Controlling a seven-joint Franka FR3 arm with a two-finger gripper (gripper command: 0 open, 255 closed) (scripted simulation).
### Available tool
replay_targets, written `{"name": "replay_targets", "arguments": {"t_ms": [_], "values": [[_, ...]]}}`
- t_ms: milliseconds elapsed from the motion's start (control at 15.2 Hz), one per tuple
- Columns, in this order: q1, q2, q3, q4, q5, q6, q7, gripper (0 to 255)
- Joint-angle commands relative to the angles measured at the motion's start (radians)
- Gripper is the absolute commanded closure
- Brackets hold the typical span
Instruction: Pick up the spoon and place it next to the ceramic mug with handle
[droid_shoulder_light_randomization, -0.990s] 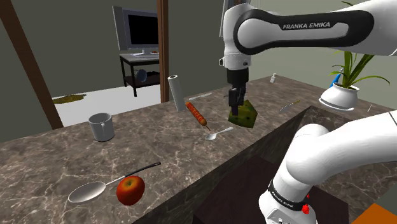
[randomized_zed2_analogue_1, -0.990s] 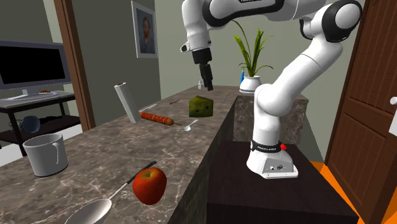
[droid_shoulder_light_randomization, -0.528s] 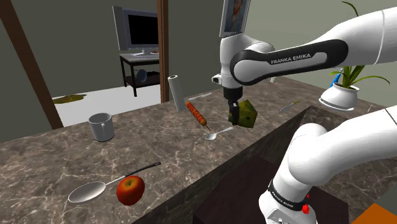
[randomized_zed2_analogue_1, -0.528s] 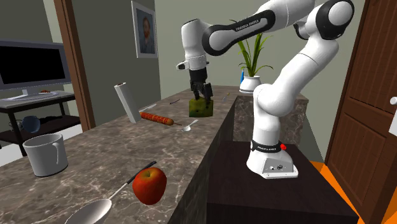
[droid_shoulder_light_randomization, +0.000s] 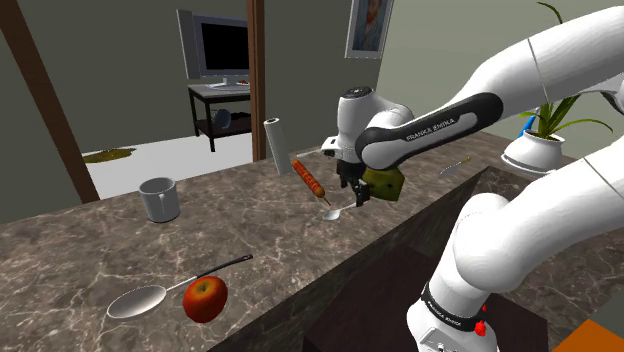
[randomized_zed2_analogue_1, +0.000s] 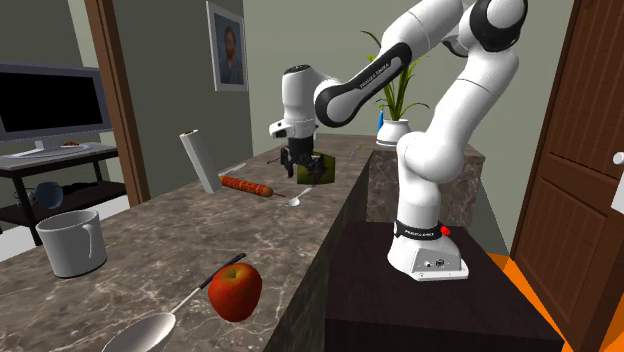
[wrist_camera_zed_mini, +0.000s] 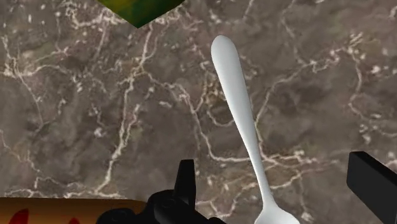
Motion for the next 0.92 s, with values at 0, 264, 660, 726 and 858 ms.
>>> {"name": "replay_targets", "arguments": {"t_ms": [0, 264, 660, 726, 858], "values": [[-0.001, 0.027, -0.013, -0.011, -0.023, 0.051, -0.025, 0], [-0.016, 0.072, -0.026, -0.035, -0.049, 0.122, -0.014, 0], [-0.026, 0.104, -0.035, -0.048, -0.067, 0.168, -0.006, 0], [-0.026, 0.104, -0.035, -0.048, -0.067, 0.168, -0.006, 0], [-0.026, 0.104, -0.035, -0.048, -0.067, 0.168, -0.006, 0]]}}
